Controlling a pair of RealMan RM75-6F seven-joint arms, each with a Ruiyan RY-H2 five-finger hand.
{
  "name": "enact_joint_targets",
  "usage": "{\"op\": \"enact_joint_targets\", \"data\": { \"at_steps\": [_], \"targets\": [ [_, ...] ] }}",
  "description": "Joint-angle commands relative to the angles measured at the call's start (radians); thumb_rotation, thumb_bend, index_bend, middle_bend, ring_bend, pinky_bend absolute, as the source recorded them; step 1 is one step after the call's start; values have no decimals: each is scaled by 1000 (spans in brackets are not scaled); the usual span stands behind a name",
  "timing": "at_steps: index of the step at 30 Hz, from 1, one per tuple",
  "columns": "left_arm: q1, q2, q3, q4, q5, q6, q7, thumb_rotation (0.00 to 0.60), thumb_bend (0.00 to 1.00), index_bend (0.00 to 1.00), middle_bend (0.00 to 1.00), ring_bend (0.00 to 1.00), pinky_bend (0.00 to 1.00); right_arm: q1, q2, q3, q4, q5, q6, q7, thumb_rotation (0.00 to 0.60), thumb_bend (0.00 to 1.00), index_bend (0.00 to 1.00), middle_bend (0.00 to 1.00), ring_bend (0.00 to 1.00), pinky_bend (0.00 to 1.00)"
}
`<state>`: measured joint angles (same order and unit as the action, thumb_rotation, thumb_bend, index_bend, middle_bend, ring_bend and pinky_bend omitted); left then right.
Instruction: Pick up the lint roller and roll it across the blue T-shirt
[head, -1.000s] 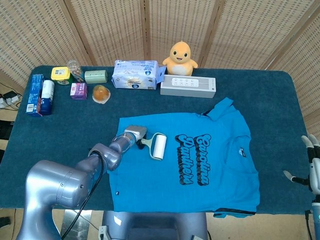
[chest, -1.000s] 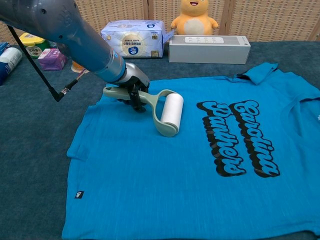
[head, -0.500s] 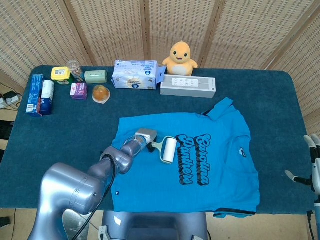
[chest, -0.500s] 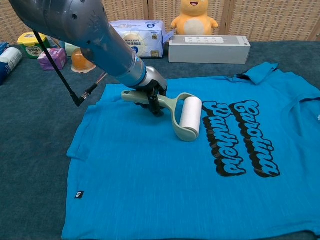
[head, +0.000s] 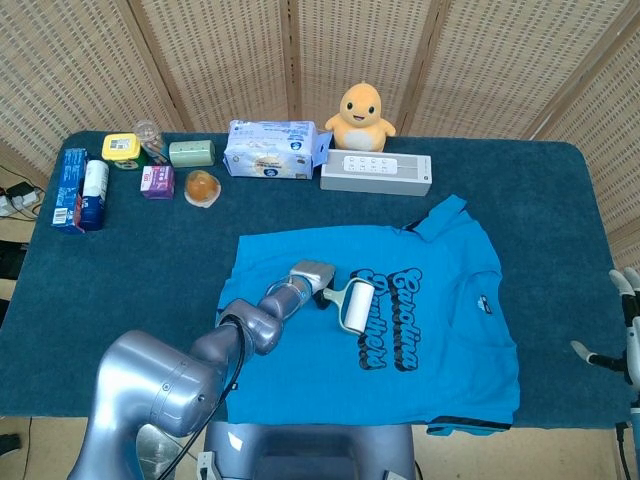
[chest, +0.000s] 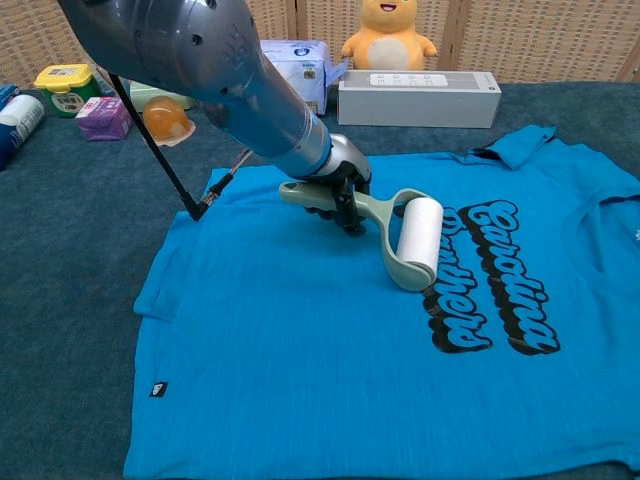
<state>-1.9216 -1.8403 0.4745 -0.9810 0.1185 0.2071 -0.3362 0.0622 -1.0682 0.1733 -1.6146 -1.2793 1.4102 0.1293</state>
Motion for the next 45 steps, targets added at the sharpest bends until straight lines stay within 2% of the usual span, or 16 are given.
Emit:
{"op": "enact_joint_targets", "data": {
  "at_steps": [1, 7, 14, 19, 26, 45],
  "targets": [
    [-8, -15, 0, 13, -8, -2, 6, 600, 678, 1000, 1000, 863, 1000, -1, 1, 0, 0, -1, 0, 2, 600, 30, 42, 0, 0, 0],
    [-46, -37, 48, 29, -45, -45, 11, 600, 678, 1000, 1000, 863, 1000, -3, 4, 0, -2, -3, 4, 9, 600, 29, 42, 0, 0, 0],
    [-86, -55, 144, 33, -66, -80, -22, 600, 678, 1000, 1000, 863, 1000, -4, 5, -1, -3, -6, 7, 10, 600, 28, 42, 0, 0, 0],
    [-105, -49, 209, -7, -67, -70, -46, 600, 678, 1000, 1000, 863, 1000, -4, 5, 0, -5, -4, 7, 5, 600, 28, 42, 0, 0, 0],
    [-99, -37, 267, -63, -60, -32, -59, 600, 678, 1000, 1000, 863, 1000, -3, 3, -1, -7, -6, 8, 0, 600, 28, 42, 0, 0, 0],
    [-11, 45, 306, -179, -40, 51, -22, 600, 679, 1000, 1000, 864, 1000, -7, 4, -4, -17, -17, 22, -9, 600, 28, 43, 0, 0, 0]
  ]
}}
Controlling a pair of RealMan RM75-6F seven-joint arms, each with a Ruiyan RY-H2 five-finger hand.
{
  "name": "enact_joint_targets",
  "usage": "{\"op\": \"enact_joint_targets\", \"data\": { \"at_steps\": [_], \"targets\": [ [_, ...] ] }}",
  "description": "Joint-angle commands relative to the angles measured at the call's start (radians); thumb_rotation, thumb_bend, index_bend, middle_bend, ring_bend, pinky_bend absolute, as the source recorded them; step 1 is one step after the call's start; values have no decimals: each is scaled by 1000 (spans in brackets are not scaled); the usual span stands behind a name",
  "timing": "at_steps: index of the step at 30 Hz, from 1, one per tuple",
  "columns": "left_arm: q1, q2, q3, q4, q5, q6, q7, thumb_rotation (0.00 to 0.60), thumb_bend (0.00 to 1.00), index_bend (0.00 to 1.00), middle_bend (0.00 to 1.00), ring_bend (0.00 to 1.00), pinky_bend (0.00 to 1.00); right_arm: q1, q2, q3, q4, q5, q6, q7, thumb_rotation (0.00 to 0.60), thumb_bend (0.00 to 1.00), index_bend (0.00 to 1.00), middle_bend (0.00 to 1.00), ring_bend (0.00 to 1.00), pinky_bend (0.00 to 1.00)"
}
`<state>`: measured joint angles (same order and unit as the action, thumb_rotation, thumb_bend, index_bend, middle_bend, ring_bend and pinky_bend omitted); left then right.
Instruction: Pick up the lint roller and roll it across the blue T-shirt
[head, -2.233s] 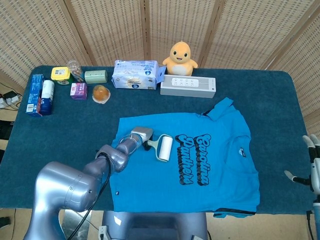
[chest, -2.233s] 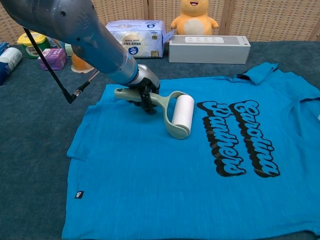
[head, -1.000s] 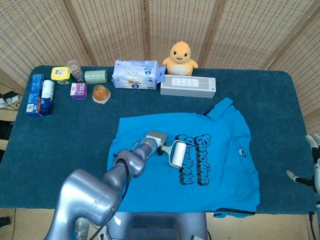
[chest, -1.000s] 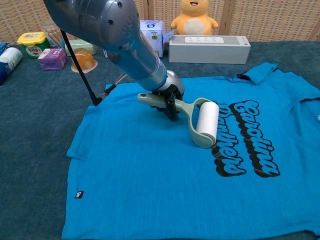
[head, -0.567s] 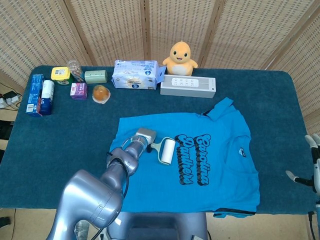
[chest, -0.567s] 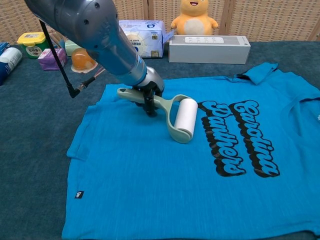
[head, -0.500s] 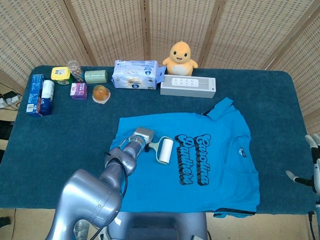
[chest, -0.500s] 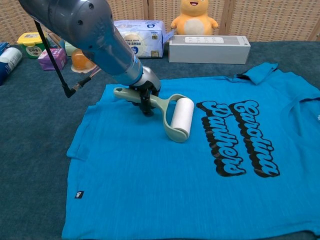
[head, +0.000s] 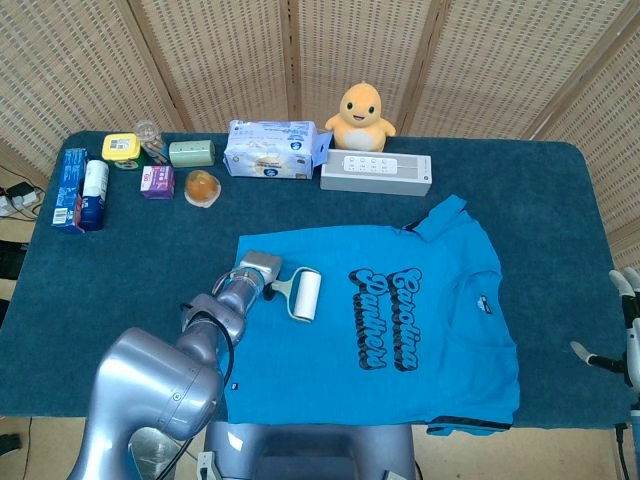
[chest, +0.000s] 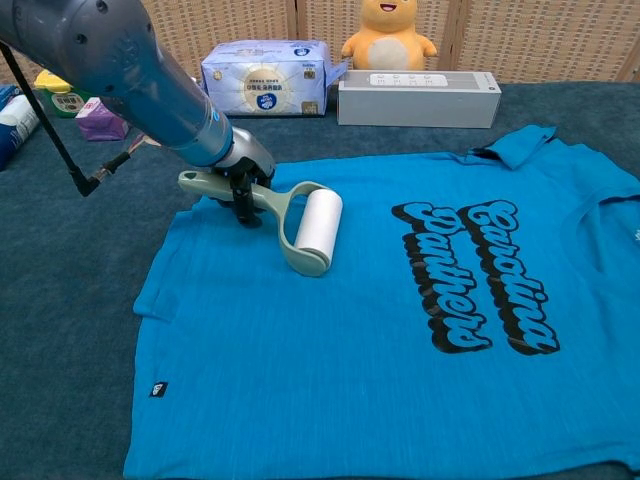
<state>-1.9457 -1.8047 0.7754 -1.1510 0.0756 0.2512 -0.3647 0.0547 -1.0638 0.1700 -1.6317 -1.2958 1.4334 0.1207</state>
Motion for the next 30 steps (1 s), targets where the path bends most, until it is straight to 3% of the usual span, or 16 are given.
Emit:
{"op": "enact_joint_targets", "data": {
  "at_steps": [1, 20, 30],
  "targets": [
    [21, 15, 6, -13, 4, 11, 10, 600, 679, 1000, 1000, 863, 1000, 1, -1, -1, 0, 0, -2, -1, 600, 28, 43, 0, 0, 0],
    [164, 122, 8, -43, 40, 36, 71, 600, 678, 1000, 1000, 863, 1000, 3, -7, -5, -7, -2, 0, -27, 600, 28, 42, 0, 0, 0],
    [207, 172, -55, -48, 64, 48, 103, 600, 678, 1000, 1000, 863, 1000, 3, -8, -6, -10, -3, 1, -31, 600, 28, 42, 0, 0, 0]
  ]
}}
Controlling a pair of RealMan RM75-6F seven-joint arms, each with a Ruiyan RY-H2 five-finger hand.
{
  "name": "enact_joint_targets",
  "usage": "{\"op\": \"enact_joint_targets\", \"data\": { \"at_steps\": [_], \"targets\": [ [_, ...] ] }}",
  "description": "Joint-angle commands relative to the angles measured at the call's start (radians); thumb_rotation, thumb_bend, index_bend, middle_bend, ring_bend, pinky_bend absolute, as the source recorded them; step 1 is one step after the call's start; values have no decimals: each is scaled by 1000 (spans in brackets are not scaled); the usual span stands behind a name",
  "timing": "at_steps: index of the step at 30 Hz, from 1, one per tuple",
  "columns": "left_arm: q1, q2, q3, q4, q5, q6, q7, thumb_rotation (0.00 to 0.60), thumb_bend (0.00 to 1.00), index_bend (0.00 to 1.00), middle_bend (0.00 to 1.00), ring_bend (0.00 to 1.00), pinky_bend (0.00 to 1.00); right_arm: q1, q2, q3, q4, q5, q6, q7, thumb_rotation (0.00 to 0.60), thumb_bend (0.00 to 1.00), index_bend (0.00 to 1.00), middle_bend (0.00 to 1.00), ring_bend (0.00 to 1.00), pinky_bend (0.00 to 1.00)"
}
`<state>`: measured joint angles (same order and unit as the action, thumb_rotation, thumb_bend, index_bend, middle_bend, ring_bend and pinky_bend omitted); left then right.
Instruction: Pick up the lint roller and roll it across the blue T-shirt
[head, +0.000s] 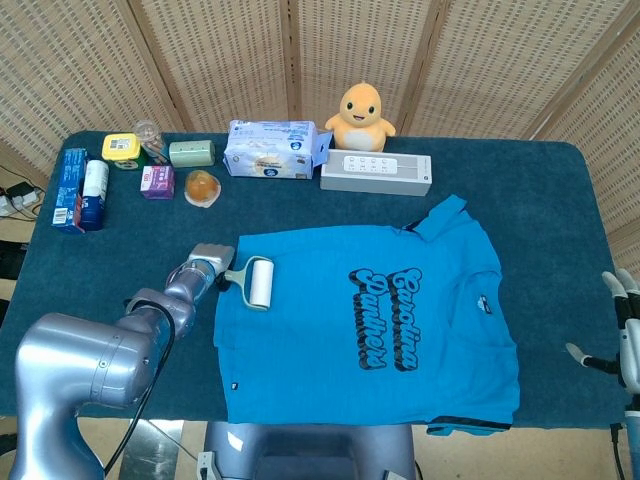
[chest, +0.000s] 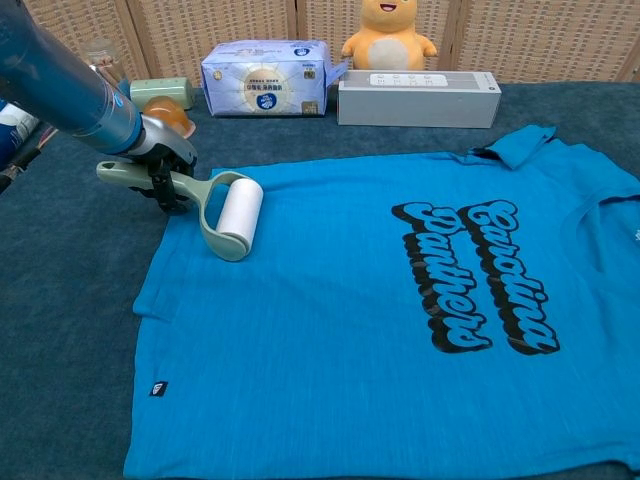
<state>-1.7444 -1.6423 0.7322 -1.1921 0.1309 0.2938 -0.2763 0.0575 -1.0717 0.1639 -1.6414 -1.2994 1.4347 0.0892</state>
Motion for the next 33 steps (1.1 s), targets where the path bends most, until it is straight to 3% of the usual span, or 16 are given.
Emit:
{"op": "enact_joint_targets", "data": {
  "at_steps": [1, 33],
  "targets": [
    [5, 10, -14, -8, 7, 5, 20, 600, 678, 1000, 1000, 863, 1000, 0, 1, 0, -1, 1, 0, 1, 600, 29, 43, 0, 0, 0],
    [-161, -174, -72, 111, -184, -33, 105, 600, 678, 1000, 1000, 863, 1000, -7, 15, 7, 0, 2, 8, 33, 600, 28, 42, 0, 0, 0]
  ]
}}
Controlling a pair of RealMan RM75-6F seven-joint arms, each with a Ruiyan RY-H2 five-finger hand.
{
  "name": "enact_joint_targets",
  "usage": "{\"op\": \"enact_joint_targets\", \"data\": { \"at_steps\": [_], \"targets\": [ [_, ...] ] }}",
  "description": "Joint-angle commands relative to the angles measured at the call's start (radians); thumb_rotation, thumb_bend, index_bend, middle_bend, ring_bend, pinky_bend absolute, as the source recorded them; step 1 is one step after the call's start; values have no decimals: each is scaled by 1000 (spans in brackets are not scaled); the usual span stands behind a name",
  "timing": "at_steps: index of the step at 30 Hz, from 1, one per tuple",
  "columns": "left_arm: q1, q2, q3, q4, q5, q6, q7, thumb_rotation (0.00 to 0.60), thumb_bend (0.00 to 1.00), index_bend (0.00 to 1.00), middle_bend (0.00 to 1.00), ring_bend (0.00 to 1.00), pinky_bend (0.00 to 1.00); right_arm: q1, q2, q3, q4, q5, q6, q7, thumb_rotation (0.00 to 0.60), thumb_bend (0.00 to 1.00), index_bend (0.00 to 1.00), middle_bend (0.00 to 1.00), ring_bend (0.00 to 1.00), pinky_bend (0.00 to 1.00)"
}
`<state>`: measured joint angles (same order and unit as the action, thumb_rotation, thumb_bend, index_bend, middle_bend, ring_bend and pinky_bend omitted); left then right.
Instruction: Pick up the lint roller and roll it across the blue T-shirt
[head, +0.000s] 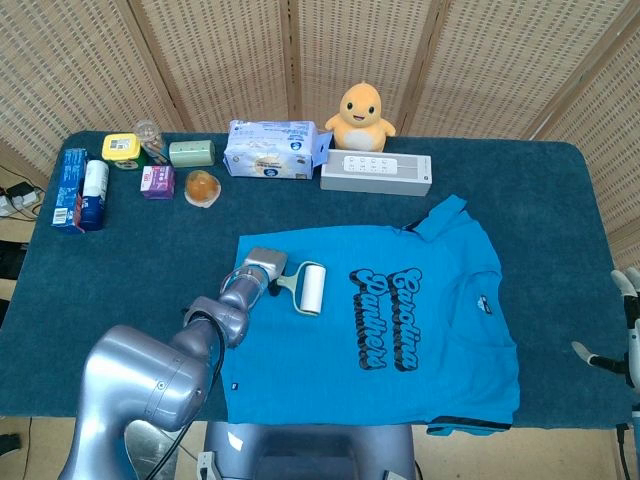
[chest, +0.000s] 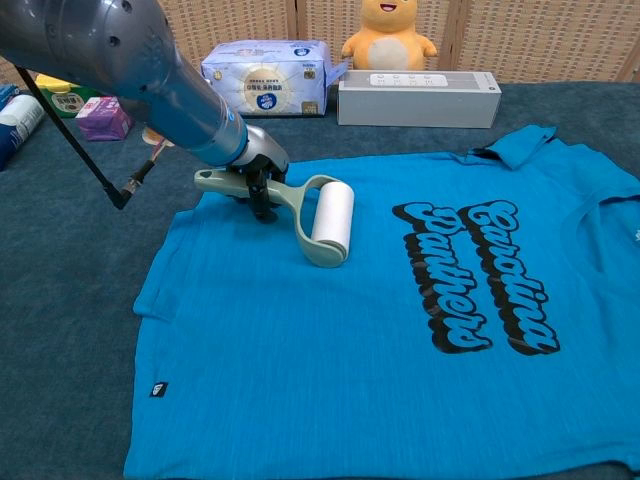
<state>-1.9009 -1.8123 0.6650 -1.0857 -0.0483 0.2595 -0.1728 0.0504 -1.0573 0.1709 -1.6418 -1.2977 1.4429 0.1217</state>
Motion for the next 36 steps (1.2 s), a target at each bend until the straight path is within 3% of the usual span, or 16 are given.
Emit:
{"op": "enact_joint_targets", "data": {
  "at_steps": [1, 22, 31, 36],
  "targets": [
    [-7, -7, -9, 7, -7, 3, 2, 600, 678, 1000, 1000, 863, 1000, 0, 0, 0, 0, 0, -1, 0, 600, 28, 42, 0, 0, 0],
    [-10, -44, -118, 52, -43, 32, 57, 600, 676, 1000, 1000, 863, 1000, -4, 6, 1, 0, -3, 5, 12, 600, 28, 43, 0, 0, 0],
    [9, 1, -145, 12, -30, 71, 78, 600, 675, 1000, 1000, 863, 1000, -3, 5, 0, 0, -5, 4, 8, 600, 28, 42, 0, 0, 0],
    [27, 75, -154, -52, -9, 99, 90, 600, 672, 1000, 1000, 863, 1000, -3, 5, 2, 0, -2, 6, 8, 600, 28, 42, 0, 0, 0]
  ]
}}
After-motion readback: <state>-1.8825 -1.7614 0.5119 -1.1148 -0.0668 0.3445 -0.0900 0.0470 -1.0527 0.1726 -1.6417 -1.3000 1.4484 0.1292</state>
